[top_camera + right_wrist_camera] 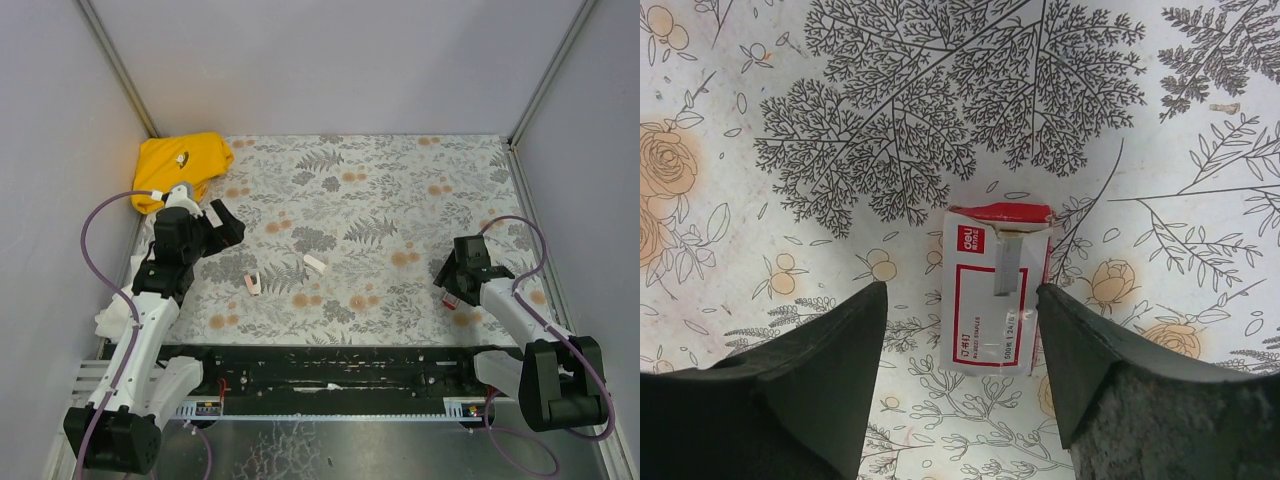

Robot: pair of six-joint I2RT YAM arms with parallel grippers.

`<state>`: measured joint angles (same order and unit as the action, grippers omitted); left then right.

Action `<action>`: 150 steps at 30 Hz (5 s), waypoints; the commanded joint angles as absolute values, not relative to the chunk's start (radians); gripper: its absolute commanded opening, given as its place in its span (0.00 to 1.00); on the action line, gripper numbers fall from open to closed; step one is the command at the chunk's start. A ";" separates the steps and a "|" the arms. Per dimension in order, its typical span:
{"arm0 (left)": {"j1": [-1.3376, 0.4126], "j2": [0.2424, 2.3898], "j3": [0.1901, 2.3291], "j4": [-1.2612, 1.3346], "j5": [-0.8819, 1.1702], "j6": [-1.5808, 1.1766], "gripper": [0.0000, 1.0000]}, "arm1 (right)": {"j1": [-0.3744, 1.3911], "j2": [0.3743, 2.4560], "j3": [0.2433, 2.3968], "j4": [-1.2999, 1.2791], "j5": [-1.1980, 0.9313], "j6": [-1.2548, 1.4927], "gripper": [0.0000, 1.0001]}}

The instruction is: Load the staples into the stapler

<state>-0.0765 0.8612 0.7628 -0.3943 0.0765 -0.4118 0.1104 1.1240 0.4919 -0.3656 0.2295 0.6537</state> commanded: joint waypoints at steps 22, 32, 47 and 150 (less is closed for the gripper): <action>-0.068 0.862 0.792 -0.399 0.100 -0.419 1.00 | 0.117 1.143 0.503 -0.414 0.233 0.693 0.63; -0.069 0.874 0.793 -0.399 0.109 -0.420 1.00 | 0.120 1.140 0.515 -0.366 0.106 0.586 0.43; -0.068 0.886 0.773 -0.364 0.202 -0.408 1.00 | 0.592 1.406 0.831 -0.308 -0.077 0.266 0.41; -1.008 1.562 0.711 0.150 0.038 -0.105 0.75 | 0.747 0.737 0.364 -0.266 0.211 0.878 0.56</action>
